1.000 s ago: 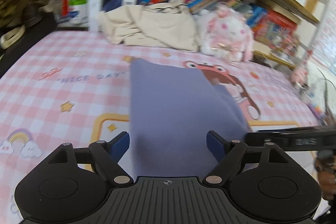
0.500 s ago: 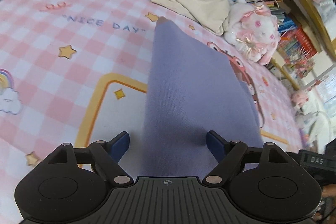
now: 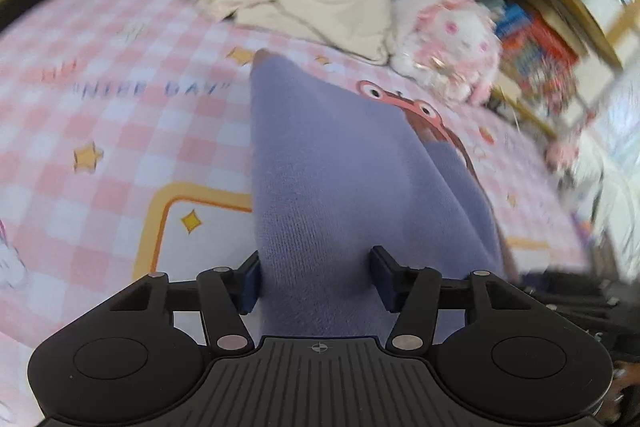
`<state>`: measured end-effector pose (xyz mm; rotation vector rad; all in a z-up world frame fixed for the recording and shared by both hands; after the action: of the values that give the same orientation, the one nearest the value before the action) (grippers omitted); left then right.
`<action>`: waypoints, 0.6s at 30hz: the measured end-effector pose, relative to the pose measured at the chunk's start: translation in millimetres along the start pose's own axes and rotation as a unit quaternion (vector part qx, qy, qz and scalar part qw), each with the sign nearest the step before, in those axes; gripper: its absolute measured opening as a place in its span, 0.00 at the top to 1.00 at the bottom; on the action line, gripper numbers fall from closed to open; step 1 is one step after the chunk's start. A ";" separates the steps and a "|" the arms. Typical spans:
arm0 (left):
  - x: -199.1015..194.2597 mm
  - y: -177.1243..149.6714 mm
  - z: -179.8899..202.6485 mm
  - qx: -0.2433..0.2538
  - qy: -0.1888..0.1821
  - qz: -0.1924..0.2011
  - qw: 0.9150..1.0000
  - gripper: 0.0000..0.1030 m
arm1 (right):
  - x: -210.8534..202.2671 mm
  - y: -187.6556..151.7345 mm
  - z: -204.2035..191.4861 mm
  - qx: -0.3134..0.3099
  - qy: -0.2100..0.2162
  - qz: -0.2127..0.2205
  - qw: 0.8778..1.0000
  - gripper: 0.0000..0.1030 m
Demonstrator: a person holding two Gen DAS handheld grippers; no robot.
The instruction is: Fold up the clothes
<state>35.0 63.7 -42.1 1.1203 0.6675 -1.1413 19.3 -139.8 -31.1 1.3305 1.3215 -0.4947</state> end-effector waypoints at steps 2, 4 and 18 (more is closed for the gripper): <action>-0.2 -1.6 -1.4 -0.003 -0.012 -0.015 1.000 0.46 | 0.1 -4.1 3.2 0.009 0.004 -0.015 1.000 0.75; 1.0 -4.3 -8.4 -0.020 -0.037 -0.036 0.999 0.45 | 0.2 -7.3 13.0 0.039 0.026 -0.029 0.998 0.74; 15.0 -7.3 -30.2 -0.057 -0.103 -0.067 0.991 0.34 | 19.1 -10.7 47.5 0.191 0.137 -0.077 0.969 0.49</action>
<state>36.4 86.4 -68.1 0.8574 0.6441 -1.2965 34.1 -176.7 -64.9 1.6655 1.6227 -0.7183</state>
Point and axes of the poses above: each gripper's, at about its wrist camera, not at the fingertips, and x roughly the way its jaws point, z to its right, y to its top, the point moved 4 cm from there along x, roughly the way its jaws point, and after that the axes turned 15 degrees about -z, right-handed, at the moved point
